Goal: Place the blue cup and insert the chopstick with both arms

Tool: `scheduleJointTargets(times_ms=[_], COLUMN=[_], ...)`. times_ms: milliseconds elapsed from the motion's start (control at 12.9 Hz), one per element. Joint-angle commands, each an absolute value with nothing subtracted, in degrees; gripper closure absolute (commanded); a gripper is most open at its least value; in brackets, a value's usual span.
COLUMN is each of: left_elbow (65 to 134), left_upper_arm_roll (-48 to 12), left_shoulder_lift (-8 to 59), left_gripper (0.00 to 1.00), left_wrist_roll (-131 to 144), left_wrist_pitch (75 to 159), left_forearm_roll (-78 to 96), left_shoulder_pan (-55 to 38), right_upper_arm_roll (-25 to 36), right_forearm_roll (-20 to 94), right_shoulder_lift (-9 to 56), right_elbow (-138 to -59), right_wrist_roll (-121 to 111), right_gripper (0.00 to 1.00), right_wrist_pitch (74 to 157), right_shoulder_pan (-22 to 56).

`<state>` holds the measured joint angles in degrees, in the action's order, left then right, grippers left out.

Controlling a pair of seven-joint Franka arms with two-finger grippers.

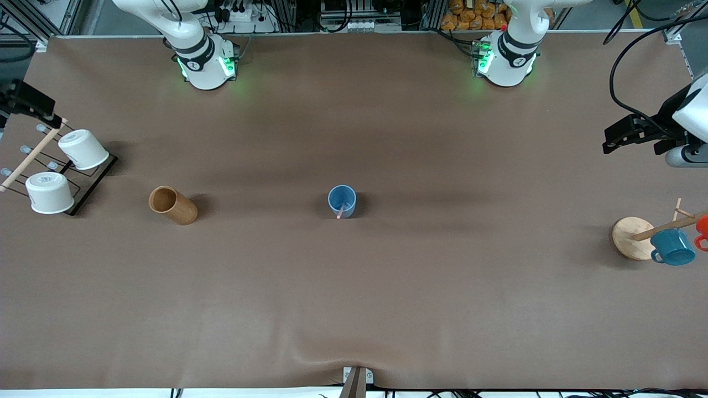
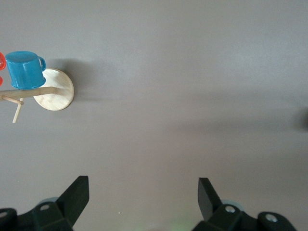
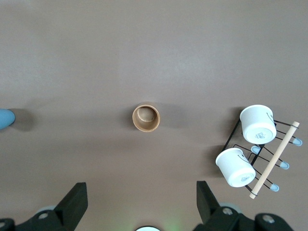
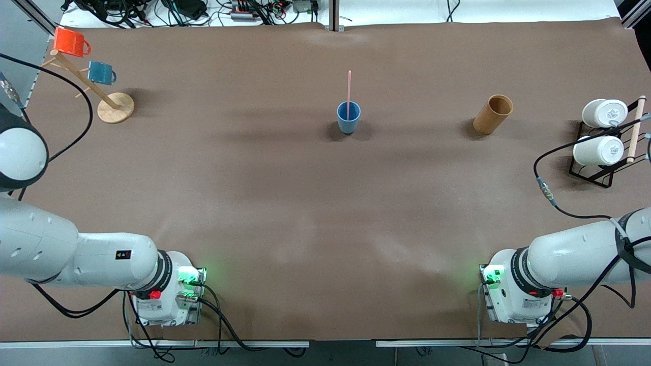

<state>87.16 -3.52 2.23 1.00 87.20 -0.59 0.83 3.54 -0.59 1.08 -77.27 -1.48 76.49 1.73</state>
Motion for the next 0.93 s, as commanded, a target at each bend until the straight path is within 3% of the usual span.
scheduleJointTargets(times_ms=[0,855], left_elbow=[87.36,84.38], left_upper_arm_roll=[-3.78,-3.87], left_shoulder_lift=[1.58,1.49], left_gripper=[0.00,0.00], left_wrist_roll=[0.26,1.05], left_wrist_pitch=[87.63,87.45], left_forearm_roll=[-0.88,-0.62], left_shoulder_pan=[1.14,0.88], right_upper_arm_roll=[2.20,2.37], right_forearm_roll=[1.58,1.50], right_shoulder_lift=[-0.88,-0.44], right_elbow=[-79.28,-80.16], right_wrist_roll=[-1.49,-1.84], right_gripper=[0.00,0.00], right_wrist_pitch=[75.77,75.85], right_shoulder_pan=[-1.40,-0.53])
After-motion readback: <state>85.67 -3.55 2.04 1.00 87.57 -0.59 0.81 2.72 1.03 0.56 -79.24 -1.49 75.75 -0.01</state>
